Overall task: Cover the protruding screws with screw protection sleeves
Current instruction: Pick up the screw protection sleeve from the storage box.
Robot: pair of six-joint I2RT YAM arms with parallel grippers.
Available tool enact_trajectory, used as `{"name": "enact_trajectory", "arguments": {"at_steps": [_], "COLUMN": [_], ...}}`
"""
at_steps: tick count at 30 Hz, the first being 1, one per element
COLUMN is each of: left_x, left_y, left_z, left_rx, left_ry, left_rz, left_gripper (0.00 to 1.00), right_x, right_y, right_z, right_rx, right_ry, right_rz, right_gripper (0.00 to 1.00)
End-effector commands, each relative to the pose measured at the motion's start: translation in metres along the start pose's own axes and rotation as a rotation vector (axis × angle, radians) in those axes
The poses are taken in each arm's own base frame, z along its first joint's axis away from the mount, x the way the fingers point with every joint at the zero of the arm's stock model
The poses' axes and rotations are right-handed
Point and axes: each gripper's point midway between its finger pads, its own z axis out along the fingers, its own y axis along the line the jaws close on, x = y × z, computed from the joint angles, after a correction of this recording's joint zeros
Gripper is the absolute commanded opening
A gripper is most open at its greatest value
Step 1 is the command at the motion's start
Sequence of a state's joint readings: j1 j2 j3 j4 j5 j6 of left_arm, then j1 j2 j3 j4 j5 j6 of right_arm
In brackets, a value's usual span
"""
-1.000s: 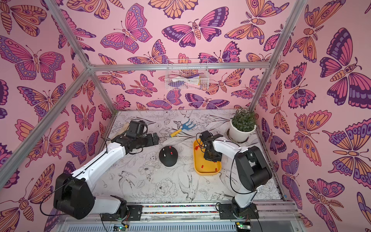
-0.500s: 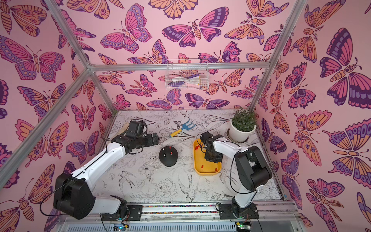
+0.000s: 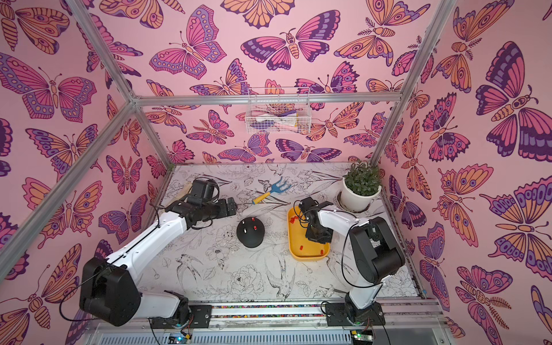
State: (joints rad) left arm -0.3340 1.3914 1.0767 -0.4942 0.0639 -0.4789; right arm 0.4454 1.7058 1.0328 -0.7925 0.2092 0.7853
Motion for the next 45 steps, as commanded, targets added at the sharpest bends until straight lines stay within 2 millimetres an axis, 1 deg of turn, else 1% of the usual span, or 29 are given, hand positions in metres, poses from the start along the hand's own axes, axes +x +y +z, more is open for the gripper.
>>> {"name": "enact_trajectory", "arguments": {"at_steps": [1,8,18,29,32,45], "left_x": [-0.005,-0.006,-0.006,-0.007,-0.007,-0.007], "left_y": [-0.003,-0.003,-0.003,-0.003,-0.003,-0.002], "left_z": [-0.003,-0.003,-0.002,-0.001,-0.002,-0.008], "left_rx": [0.016,0.016,0.013,0.011,0.012,0.012], "left_ry": [-0.011,-0.013,-0.011,-0.013,-0.015,-0.031], "left_rz": [0.000,0.001,0.005,0.005,0.005,0.000], "left_gripper": [1.00,1.00,1.00,1.00,1.00,1.00], "right_x": [0.000,-0.001,-0.001,-0.003,-0.003,-0.009], "right_y": [-0.004,0.001,0.001,0.003,0.004,0.003], "right_z": [0.006,0.011,0.016,0.020,0.019,0.004], "right_rx": [0.018,0.008,0.016,0.017,0.012,-0.002], "right_ry": [0.010,0.019,0.028,0.034,0.034,0.009], "right_rz": [0.013,0.006,-0.001,-0.011,-0.019,-0.043], "right_gripper": [0.18,0.18,0.18,0.13,0.13,0.11]}}
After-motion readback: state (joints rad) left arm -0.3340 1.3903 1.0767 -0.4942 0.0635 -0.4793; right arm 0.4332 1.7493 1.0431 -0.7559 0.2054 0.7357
